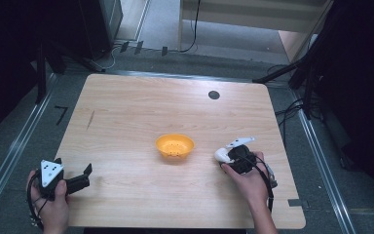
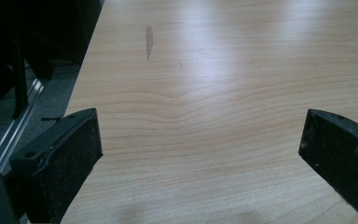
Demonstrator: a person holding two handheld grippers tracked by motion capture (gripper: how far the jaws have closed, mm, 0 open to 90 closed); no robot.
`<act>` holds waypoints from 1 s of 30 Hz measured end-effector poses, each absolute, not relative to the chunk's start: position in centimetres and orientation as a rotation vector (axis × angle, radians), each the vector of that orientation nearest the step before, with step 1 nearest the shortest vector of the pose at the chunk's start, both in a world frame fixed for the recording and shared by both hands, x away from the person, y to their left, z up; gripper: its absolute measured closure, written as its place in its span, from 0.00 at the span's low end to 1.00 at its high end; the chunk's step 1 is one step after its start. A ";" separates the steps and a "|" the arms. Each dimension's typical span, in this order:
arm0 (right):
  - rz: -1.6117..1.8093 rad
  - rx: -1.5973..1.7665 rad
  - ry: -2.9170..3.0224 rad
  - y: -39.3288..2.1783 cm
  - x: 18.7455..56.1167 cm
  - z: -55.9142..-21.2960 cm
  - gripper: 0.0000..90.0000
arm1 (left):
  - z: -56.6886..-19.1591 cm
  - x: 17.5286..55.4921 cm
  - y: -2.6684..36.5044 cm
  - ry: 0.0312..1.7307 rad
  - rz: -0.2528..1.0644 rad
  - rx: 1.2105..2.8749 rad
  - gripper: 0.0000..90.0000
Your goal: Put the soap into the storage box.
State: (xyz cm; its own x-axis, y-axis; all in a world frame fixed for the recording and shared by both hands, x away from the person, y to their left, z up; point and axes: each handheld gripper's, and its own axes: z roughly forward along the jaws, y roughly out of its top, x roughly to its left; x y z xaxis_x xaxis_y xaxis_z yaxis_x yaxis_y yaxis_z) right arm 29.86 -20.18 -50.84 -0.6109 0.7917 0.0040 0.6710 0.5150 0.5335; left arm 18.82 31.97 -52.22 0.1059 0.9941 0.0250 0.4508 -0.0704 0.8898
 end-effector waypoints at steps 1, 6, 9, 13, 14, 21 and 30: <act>0.730 1.239 2.518 -20.2 29.9 -50.8 0.55 | -52.2 18.8 32.0 1.443 0.912 1.628 0.00; 0.759 1.171 2.551 -19.8 29.9 -49.8 0.55 | -52.2 18.8 32.0 1.443 0.911 1.630 0.00; 0.794 1.137 2.570 -19.7 30.0 -49.3 0.55 | -52.2 18.8 32.0 1.441 0.909 1.628 0.00; 0.824 1.087 2.578 -19.4 30.1 -48.6 0.55 | -52.2 18.8 32.0 1.443 0.906 1.625 0.00; 0.830 1.069 2.581 -19.3 30.1 -48.4 0.55 | -52.2 18.8 32.0 1.443 0.907 1.624 0.00; 0.862 0.992 2.607 -18.8 30.7 -47.0 0.55 | -52.2 18.8 32.0 1.444 0.903 1.623 0.00; 0.906 0.889 2.631 -17.6 31.3 -45.5 0.55 | -52.2 18.9 32.0 1.442 0.904 1.623 0.00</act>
State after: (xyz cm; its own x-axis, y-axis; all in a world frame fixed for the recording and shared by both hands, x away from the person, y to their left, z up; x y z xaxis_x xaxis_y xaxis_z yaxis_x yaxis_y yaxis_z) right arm 31.31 -17.64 -45.51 -0.7930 0.6091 -0.0105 0.4735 0.6273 0.6183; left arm 18.86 32.02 -52.24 0.1076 0.9941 0.0167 0.4481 -0.0634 0.8917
